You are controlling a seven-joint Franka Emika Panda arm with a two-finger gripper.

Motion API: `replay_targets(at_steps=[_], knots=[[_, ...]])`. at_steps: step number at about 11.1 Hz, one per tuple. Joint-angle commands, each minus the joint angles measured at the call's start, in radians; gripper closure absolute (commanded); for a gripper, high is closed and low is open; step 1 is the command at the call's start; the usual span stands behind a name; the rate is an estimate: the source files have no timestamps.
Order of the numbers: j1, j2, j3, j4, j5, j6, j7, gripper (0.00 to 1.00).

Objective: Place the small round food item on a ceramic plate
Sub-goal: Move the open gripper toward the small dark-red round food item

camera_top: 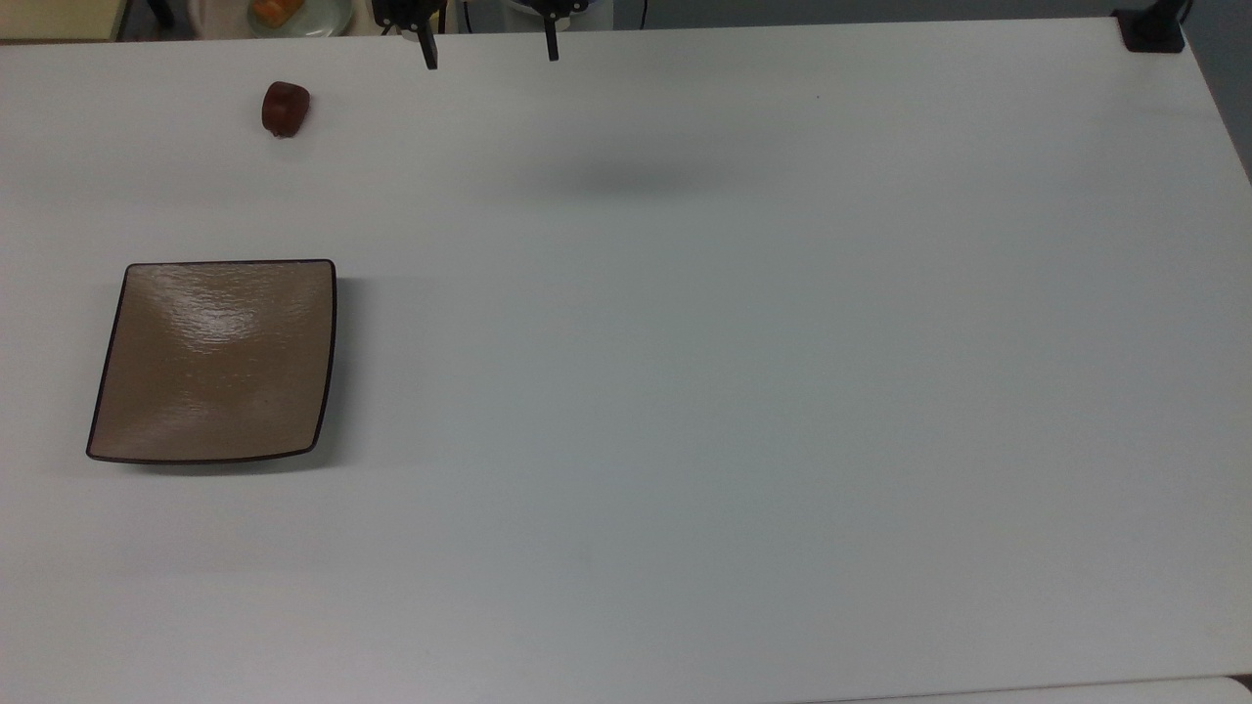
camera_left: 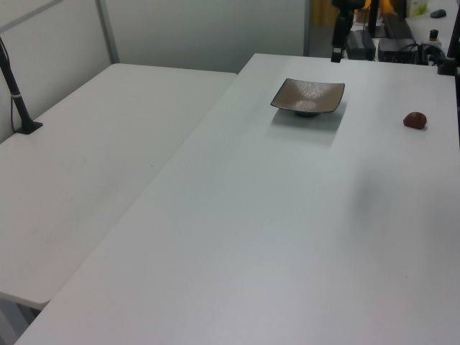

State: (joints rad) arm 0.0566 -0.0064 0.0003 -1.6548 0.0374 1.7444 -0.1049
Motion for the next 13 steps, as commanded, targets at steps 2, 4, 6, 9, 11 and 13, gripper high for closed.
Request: replay_targets(at_steps=[2, 4, 6, 9, 11, 13], knots=[[-0.006, -0.018, 0.006, -0.013, -0.005, -0.014, 0.004, 0.0], [-0.006, -0.018, 0.006, -0.013, -0.005, -0.014, 0.004, 0.0], [-0.007, -0.018, 0.004, -0.013, -0.011, -0.016, -0.002, 0.0], [-0.009, -0.02, -0.005, -0.023, -0.011, -0.016, -0.012, 0.0], [-0.009, -0.02, -0.026, -0.029, -0.013, -0.017, -0.019, 0.0], [-0.009, -0.02, -0.064, -0.031, -0.013, -0.016, -0.042, 0.0]])
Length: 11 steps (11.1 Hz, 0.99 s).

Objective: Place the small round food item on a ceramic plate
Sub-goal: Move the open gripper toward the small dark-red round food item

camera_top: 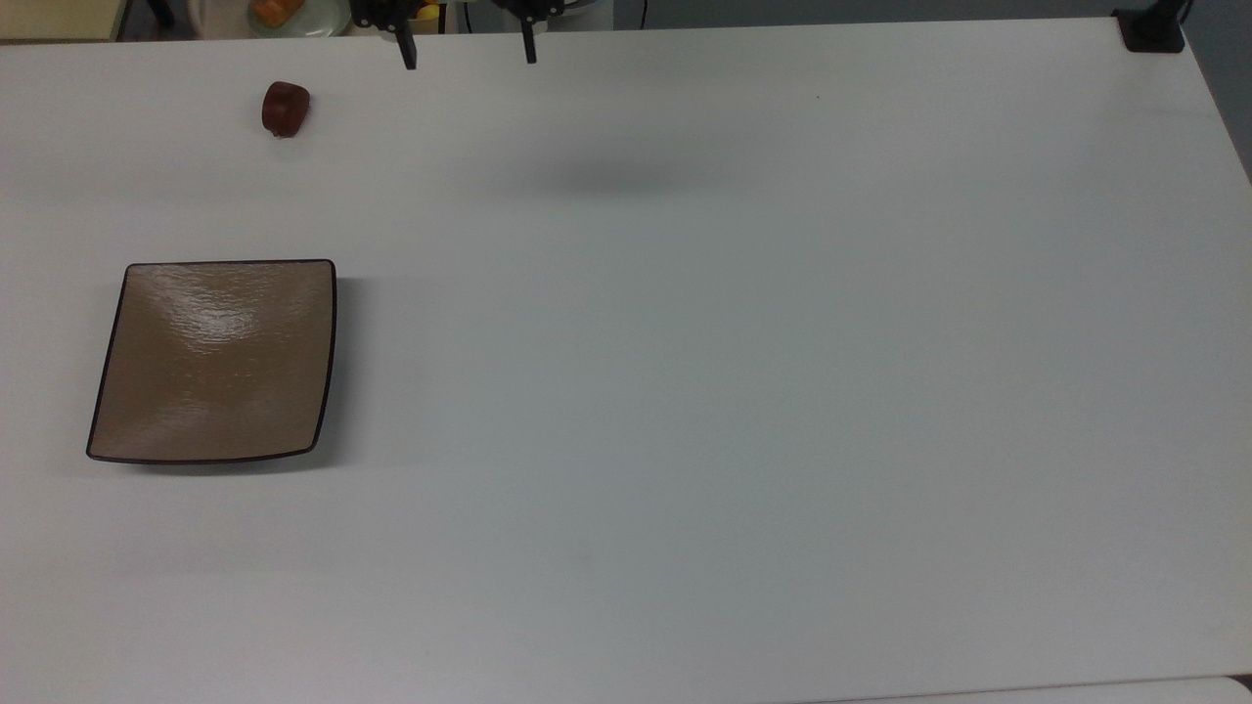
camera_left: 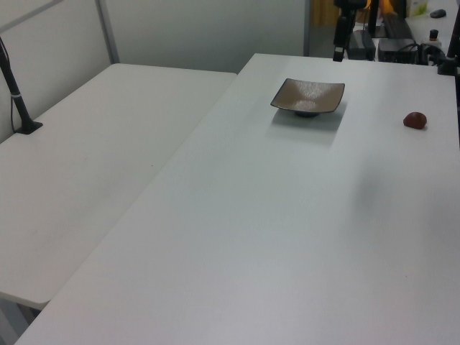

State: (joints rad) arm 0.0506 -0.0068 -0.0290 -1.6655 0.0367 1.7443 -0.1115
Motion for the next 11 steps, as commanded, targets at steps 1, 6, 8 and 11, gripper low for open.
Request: replay_targets(at_steps=[1, 6, 8, 11], knots=[[-0.003, -0.018, -0.055, -0.022, -0.012, -0.015, -0.036, 0.0], [-0.008, -0.019, -0.129, -0.085, -0.06, -0.017, -0.126, 0.0], [-0.009, -0.021, -0.187, -0.098, -0.069, -0.048, -0.254, 0.0], [-0.009, -0.022, -0.267, -0.135, -0.118, -0.091, -0.493, 0.0]])
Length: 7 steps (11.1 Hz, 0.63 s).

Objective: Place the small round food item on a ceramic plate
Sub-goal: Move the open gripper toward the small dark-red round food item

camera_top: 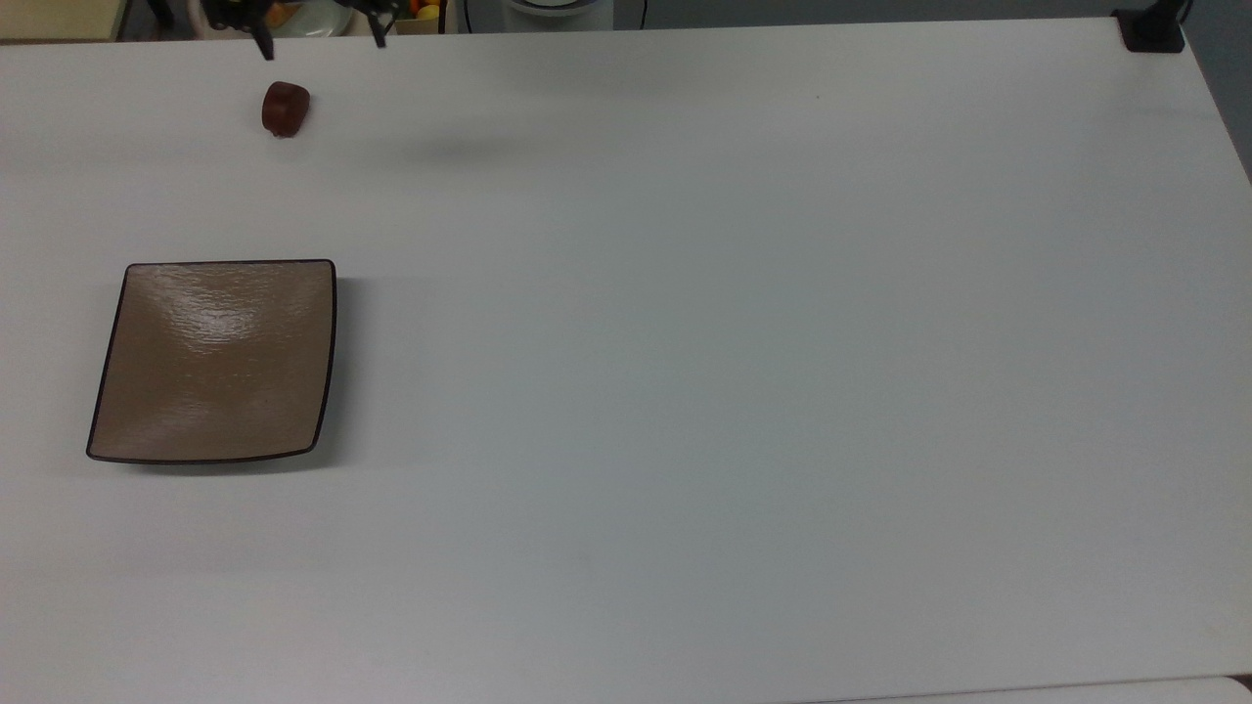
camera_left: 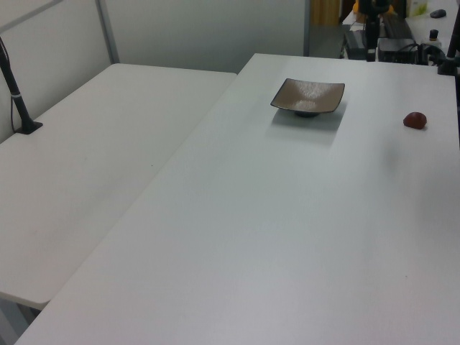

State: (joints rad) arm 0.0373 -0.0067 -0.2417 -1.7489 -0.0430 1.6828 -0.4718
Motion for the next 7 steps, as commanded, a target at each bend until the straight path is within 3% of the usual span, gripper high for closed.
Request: replay_targets(at_steps=[1, 4, 7], knots=[[0.003, -0.024, -0.071, -0.079, -0.04, -0.022, -0.131, 0.0], [0.003, -0.027, -0.169, -0.157, -0.04, 0.027, -0.134, 0.0], [-0.011, -0.026, -0.192, -0.269, -0.041, 0.18, -0.133, 0.0]])
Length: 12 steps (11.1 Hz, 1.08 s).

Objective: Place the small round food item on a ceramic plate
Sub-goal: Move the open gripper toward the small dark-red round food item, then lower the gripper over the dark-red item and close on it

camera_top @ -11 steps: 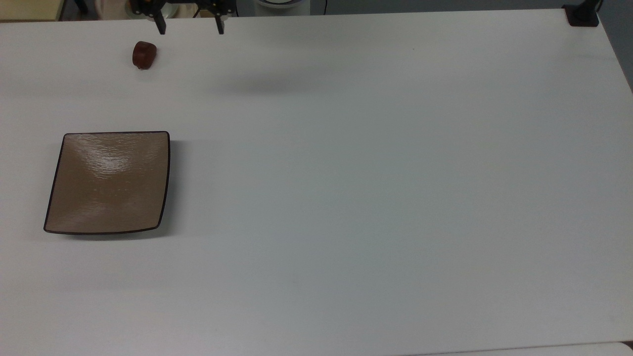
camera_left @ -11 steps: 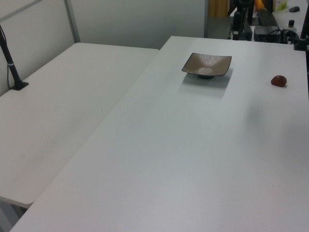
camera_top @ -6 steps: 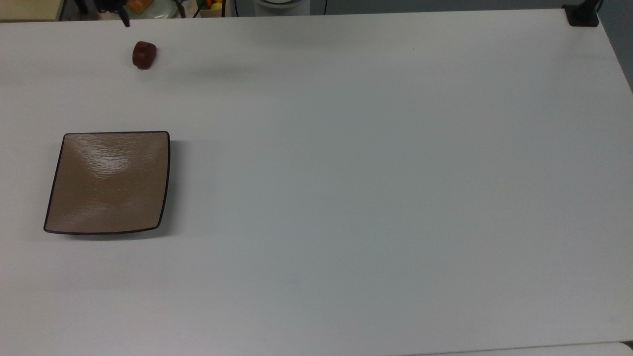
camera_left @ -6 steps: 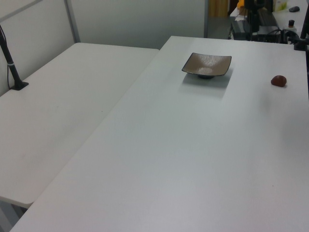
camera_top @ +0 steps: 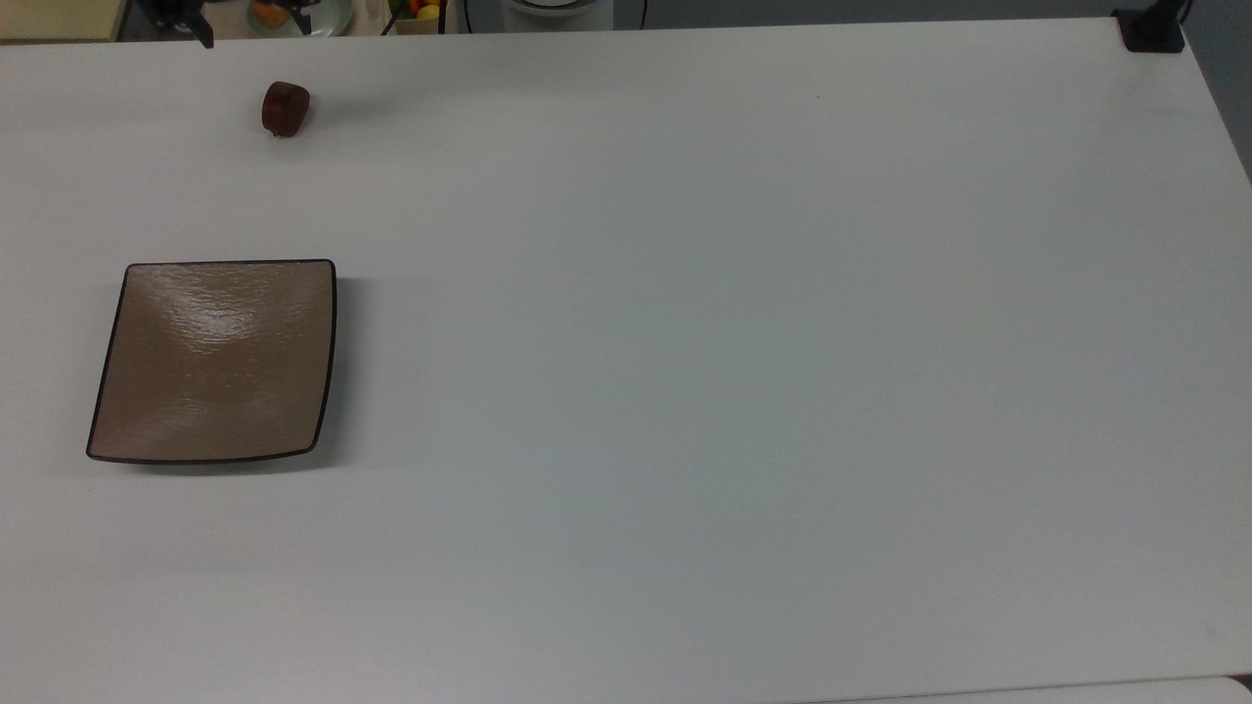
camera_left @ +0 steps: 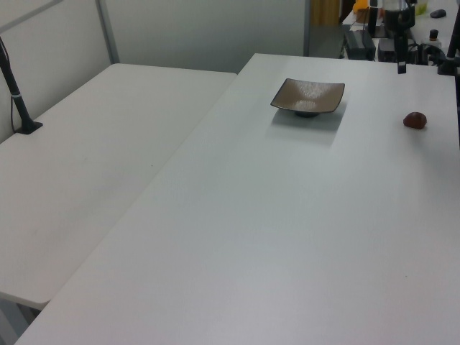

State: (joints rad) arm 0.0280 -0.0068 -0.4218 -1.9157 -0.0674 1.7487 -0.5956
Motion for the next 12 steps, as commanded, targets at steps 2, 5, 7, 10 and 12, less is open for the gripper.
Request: replay_targets(at_steps=[2, 5, 7, 10, 12], knots=[[-0.003, -0.022, -0.023, -0.156, -0.037, 0.178, -0.006, 0.0], [-0.005, -0.019, -0.064, -0.258, -0.096, 0.302, -0.003, 0.0], [-0.007, -0.018, -0.071, -0.311, -0.14, 0.368, 0.002, 0.0], [-0.01, -0.01, -0.095, -0.377, -0.14, 0.477, 0.003, 0.0], [-0.011, 0.004, -0.095, -0.419, -0.14, 0.541, 0.003, 0.0]])
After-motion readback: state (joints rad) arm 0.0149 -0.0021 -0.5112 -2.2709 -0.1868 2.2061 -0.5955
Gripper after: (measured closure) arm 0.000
